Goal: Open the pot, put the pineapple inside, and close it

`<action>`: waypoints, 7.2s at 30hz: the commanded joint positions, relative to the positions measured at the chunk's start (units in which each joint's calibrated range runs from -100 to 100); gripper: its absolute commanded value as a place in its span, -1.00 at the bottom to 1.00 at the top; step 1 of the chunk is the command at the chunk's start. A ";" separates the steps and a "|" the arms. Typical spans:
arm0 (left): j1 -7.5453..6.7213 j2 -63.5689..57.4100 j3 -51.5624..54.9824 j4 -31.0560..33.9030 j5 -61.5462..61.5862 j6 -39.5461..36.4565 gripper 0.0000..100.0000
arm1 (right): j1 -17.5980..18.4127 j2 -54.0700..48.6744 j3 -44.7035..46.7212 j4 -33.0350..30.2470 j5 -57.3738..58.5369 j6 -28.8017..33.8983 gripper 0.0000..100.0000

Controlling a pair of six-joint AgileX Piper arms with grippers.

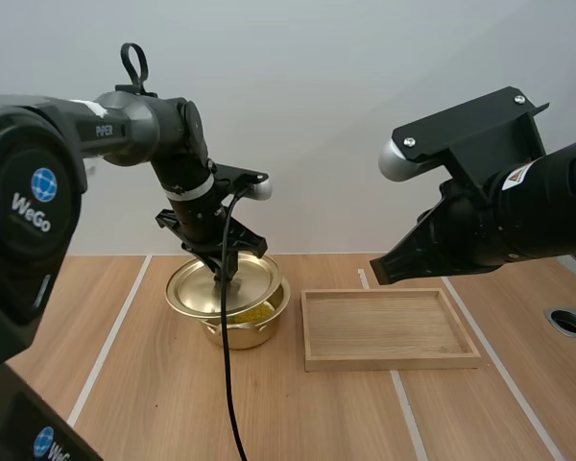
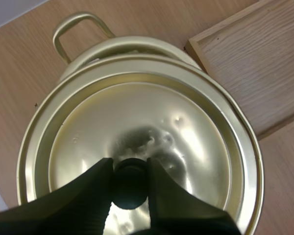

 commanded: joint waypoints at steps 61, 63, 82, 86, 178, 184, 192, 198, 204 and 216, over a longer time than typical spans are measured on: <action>-3.53 12.10 -4.79 4.78 -13.27 -3.39 -1.00 | 0.44 -0.55 0.07 0.13 0.00 0.22 -1.00; -3.53 12.10 -3.85 4.78 -15.09 -3.39 -1.00 | 0.44 -0.55 0.07 0.13 0.00 0.22 -1.00; -3.53 12.10 -2.61 4.99 -9.50 -3.78 -1.00 | 0.44 -0.55 0.07 0.13 0.00 0.22 -1.00; -3.53 12.10 -2.61 4.99 -7.33 -4.09 -1.00 | 0.44 -0.55 0.07 0.13 0.00 0.22 -1.00; -3.53 -20.60 -12.93 11.67 -4.70 -16.18 1.00 | 0.44 -0.55 0.07 0.13 0.00 0.22 -1.00; -3.53 -28.24 -12.97 16.12 -3.96 -18.82 1.00 | 0.44 -0.55 0.07 0.13 0.00 0.22 -1.00; -3.53 -39.02 -12.97 16.80 -4.38 -21.31 -0.99 | 0.44 -0.55 0.07 0.13 0.00 0.22 -1.00; -3.53 -47.30 -12.97 16.69 -6.64 -21.31 -0.99 | 0.44 -0.55 0.07 0.13 0.00 0.22 -1.00; -3.53 -53.56 -12.97 16.80 -8.41 -21.31 -0.99 | 0.44 -0.55 0.07 0.13 0.00 0.22 -1.00; -3.53 -59.63 -11.41 17.04 -17.96 -28.91 -0.99 | 0.44 -1.18 0.07 0.13 0.00 0.22 -1.00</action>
